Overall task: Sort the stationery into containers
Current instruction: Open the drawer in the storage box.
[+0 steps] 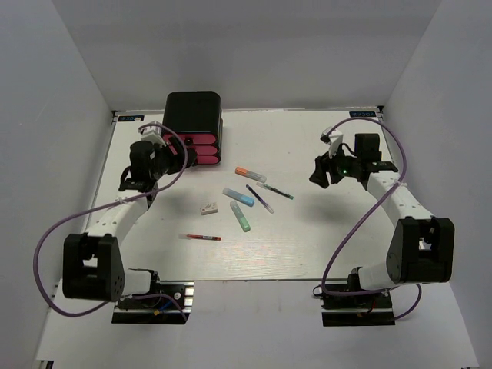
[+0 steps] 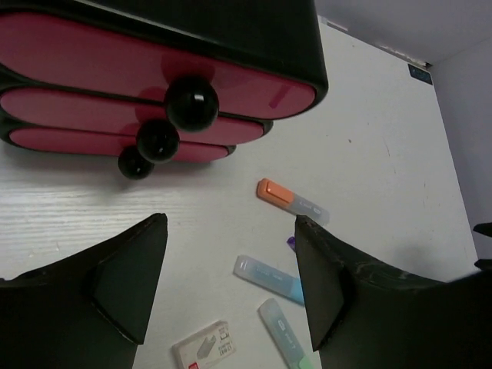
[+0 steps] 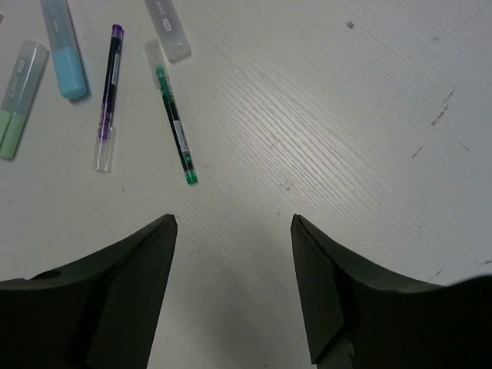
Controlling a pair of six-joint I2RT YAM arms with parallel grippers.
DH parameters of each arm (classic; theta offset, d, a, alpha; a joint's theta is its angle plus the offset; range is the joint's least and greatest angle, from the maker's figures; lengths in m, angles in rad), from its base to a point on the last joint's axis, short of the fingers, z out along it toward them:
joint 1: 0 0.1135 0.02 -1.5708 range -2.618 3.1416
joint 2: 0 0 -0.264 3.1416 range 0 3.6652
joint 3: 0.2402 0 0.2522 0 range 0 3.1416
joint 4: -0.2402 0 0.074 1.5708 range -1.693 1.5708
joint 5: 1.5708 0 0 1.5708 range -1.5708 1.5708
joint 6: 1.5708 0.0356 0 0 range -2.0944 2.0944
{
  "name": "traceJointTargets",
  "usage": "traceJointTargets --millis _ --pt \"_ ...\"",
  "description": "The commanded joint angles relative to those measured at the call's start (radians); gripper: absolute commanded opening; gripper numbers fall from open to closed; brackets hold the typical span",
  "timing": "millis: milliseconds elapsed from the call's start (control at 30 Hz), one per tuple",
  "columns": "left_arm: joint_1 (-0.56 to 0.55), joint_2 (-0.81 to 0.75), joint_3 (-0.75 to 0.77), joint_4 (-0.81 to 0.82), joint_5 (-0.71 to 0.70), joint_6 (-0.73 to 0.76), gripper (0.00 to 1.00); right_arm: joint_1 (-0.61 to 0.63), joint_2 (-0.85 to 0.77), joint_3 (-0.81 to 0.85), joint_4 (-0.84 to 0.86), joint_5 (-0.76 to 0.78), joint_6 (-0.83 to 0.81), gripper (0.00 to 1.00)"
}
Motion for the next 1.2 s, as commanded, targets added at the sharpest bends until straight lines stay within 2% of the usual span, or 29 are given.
traceJointTargets --millis 0,67,233,500,733,833,867,967,1000,1167 --pt "-0.006 0.074 0.092 0.017 0.023 0.024 0.77 0.010 -0.012 -0.029 0.056 -0.001 0.028 0.68" --pt "-0.006 0.118 0.144 0.006 0.032 0.024 0.77 0.012 -0.012 -0.039 0.062 0.000 0.028 0.68" --pt "-0.006 0.226 0.227 -0.028 0.019 0.034 0.68 0.015 -0.015 -0.038 0.066 0.017 0.020 0.68" --pt "-0.006 0.313 0.331 -0.117 -0.057 0.077 0.68 0.024 -0.001 -0.023 0.074 0.020 0.019 0.68" --pt "-0.006 0.373 0.374 -0.117 -0.075 0.096 0.68 0.022 0.003 -0.015 0.073 0.034 0.011 0.68" --pt "-0.006 0.382 0.385 -0.117 -0.066 0.096 0.53 0.028 0.003 -0.016 0.071 0.037 0.008 0.68" --pt "-0.006 0.382 0.385 -0.117 -0.066 0.096 0.43 0.030 0.007 -0.018 0.071 0.035 0.005 0.68" --pt "-0.006 0.382 0.376 -0.117 -0.057 0.096 0.29 0.033 0.003 -0.016 0.066 0.035 -0.006 0.68" --pt "-0.006 0.361 0.358 -0.106 -0.048 0.105 0.27 0.036 0.002 -0.019 0.060 0.034 -0.014 0.68" --pt "-0.006 0.275 0.241 -0.082 -0.009 0.126 0.19 0.061 -0.022 -0.053 0.007 -0.030 -0.185 0.82"
